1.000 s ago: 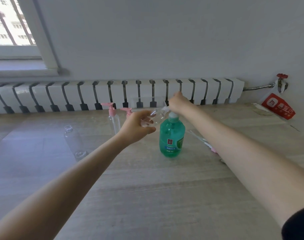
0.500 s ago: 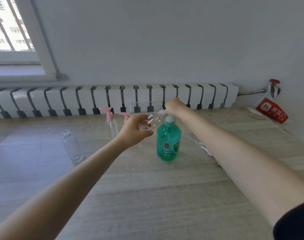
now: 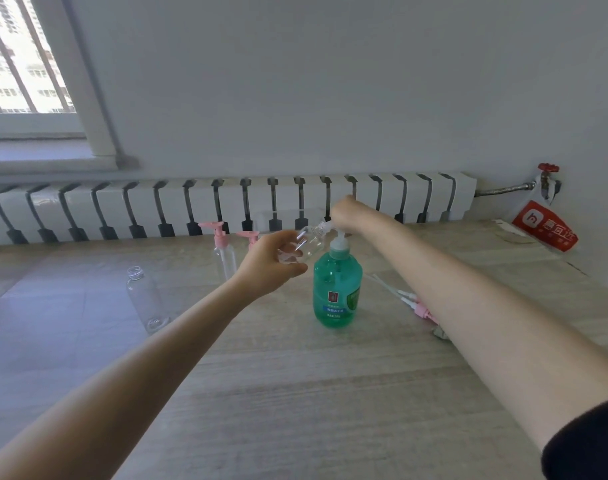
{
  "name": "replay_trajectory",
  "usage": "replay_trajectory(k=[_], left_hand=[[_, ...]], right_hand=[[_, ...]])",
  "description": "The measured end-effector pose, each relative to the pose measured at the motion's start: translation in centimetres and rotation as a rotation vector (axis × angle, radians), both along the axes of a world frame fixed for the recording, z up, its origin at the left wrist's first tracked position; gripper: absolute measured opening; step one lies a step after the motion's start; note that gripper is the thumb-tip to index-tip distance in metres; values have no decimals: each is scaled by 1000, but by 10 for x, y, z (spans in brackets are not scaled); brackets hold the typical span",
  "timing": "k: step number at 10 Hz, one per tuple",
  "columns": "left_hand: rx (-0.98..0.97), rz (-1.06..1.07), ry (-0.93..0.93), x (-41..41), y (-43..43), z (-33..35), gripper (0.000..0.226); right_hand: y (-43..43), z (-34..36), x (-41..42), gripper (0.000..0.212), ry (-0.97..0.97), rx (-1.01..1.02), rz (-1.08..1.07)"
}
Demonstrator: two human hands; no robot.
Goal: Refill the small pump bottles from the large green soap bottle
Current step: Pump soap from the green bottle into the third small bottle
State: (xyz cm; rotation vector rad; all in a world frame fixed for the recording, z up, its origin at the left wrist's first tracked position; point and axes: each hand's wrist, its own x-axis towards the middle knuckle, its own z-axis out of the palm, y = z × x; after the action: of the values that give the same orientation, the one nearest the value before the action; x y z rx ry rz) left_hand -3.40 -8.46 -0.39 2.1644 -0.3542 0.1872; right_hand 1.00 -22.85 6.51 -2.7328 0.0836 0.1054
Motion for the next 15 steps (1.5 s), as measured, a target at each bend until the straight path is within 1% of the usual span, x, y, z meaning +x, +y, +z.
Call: replay_trajectory(k=[1,2,3,4,5,6,7,8,9,10,11,12,13,14,15], left_hand=[[8,-6,1,-1,-1,-2,51],[13,6,-2,1,-1,-5,51],[21,8,12,2,0,-9,54],[8,7,13,3,1,-12,51],[16,8,17,4,1,-11,54],[19,3,19,3,1,-10,54],[18,5,21,3,1,-10,54],[3,2,29,1,0,-9,54],[-22,-12,36,-1,-2,-6,49],[-28,-18,30,-1,-4,-2,46],[-25,-23,28,-2,-4,-1,43],[-29,-26,36,-2,-4,-2,43],[-38,-25,38,-1,-4,-3,43],[-37,-26,43,0,-4,-5,45],[-43,-36,36,0,-3,-8,40]], right_hand=[[-5,-10,8,38,-21,249,-83],[-5,-16,9,29,-3,221,-23],[-6,-20,18,21,28,263,-25],[-6,-22,16,32,39,290,-19],[-5,-21,16,37,58,306,-41],[-5,-20,16,30,67,275,-21],[-6,-21,17,31,66,280,-22],[-7,-21,14,22,22,270,-50],[-6,-13,16,21,36,240,-15],[-7,-7,20,36,10,272,-48],[-7,-10,22,41,11,236,-24],[-6,-9,22,30,19,206,-60],[-9,-16,28,19,1,164,-23],[-10,-18,27,31,-4,70,52],[-10,-21,28,35,7,126,50]])
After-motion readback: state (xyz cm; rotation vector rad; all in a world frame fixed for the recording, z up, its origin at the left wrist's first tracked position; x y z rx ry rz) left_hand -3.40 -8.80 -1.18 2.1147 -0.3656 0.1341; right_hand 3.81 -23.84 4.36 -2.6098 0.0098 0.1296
